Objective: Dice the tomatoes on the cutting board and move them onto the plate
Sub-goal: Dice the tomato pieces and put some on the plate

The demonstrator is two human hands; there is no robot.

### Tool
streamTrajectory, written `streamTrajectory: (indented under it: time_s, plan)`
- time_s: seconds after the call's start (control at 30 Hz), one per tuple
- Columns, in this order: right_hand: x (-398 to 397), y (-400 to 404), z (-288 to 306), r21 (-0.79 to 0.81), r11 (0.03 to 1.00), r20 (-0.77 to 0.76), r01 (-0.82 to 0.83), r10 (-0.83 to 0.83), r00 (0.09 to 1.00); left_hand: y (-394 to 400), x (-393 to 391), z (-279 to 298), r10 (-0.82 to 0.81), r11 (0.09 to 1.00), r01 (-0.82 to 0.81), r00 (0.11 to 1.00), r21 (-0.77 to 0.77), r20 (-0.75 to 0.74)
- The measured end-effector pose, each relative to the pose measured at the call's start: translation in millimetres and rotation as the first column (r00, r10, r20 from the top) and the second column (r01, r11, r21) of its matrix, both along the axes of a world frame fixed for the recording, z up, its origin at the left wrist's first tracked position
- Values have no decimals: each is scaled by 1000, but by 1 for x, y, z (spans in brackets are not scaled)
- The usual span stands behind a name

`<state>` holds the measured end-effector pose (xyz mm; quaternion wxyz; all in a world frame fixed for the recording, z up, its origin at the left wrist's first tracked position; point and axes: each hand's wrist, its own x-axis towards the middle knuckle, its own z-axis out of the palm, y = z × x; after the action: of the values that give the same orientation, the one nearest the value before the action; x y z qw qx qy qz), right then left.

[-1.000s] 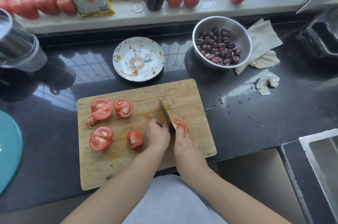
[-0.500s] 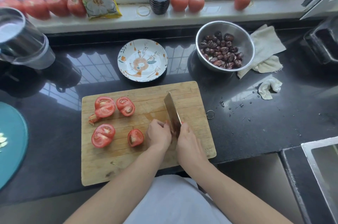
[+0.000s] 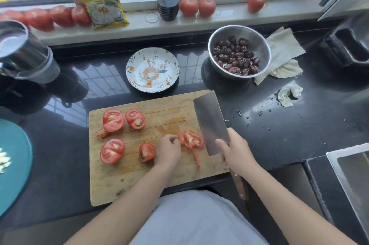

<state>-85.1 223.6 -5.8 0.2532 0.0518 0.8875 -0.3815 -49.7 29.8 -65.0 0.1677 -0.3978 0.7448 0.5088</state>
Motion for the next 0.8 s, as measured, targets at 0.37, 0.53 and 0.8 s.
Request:
streamTrajectory:
  time_s: [0.37, 0.53, 0.8]
  plan:
    - [43, 40, -36, -148, 957, 335, 251, -190, 923, 0, 7, 3, -352, 913, 331, 934, -240, -51]
    - [63, 0, -50, -125, 931, 308, 342, -291, 906, 22, 17, -21, -498, 821, 407, 853, -401, -155]
    - [75, -54, -60, -152, 880, 315, 449, -388, 866, 52, 8, -32, -333, 932, 248, 874, -264, -354]
